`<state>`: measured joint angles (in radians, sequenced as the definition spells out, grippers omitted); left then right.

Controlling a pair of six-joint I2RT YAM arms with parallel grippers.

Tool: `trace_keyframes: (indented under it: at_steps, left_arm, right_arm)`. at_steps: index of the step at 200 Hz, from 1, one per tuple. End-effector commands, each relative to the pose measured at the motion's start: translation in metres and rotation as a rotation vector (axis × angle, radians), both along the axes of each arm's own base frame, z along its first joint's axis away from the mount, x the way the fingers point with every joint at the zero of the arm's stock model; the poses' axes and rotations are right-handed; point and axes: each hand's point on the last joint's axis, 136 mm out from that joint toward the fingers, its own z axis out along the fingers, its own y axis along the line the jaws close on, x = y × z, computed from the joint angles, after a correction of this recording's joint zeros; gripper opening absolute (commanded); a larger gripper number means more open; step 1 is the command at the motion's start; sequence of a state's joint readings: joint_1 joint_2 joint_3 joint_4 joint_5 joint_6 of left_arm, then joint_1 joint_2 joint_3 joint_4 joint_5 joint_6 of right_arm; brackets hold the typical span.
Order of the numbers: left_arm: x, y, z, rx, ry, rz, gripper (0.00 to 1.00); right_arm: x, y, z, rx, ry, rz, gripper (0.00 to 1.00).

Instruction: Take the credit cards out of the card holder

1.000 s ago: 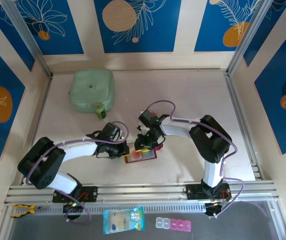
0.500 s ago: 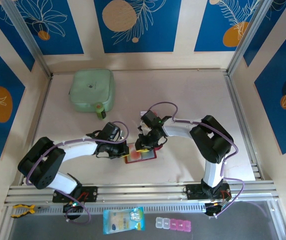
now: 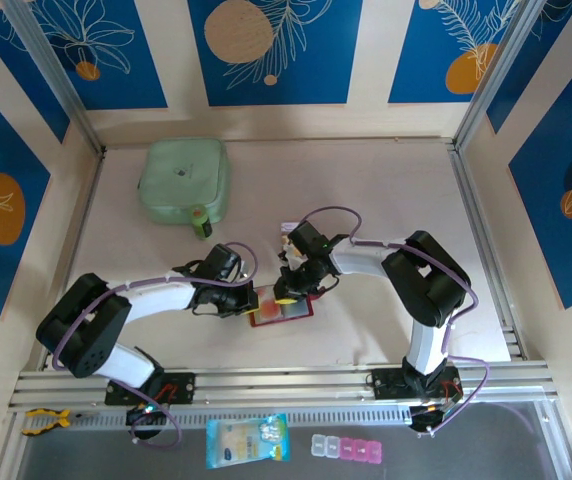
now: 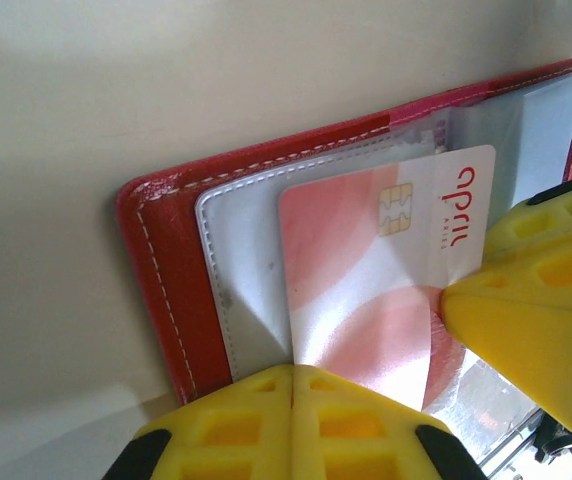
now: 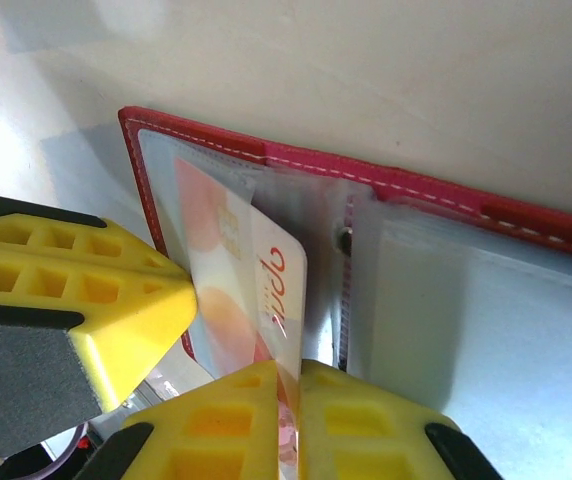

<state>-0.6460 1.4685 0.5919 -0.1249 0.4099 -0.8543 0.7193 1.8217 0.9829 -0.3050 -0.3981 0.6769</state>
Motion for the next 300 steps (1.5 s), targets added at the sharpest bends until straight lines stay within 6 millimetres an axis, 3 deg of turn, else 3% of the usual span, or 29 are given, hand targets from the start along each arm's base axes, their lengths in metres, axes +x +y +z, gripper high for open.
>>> trace_keyframes:
  at_steps: [1,144,220,300]
  left_arm:
    - [-0.007,0.012,-0.013,0.074,0.039,0.0,0.0]
    - [-0.006,0.013,-0.009,0.078,0.031,-0.001,0.0]
    - [-0.005,0.014,-0.008,0.09,0.024,0.003,0.0]
    - [-0.001,0.017,-0.004,0.104,0.002,0.001,0.0]
  right_arm:
    - [-0.004,-0.001,0.006,0.017,-0.014,0.013,0.09]
    - [0.0,-0.043,0.022,-0.156,-0.109,0.056,0.07]
    - [0.003,-0.041,0.035,-0.19,-0.163,0.077,0.04]
    - [0.013,-0.04,0.072,-0.154,-0.313,0.202,0.0]
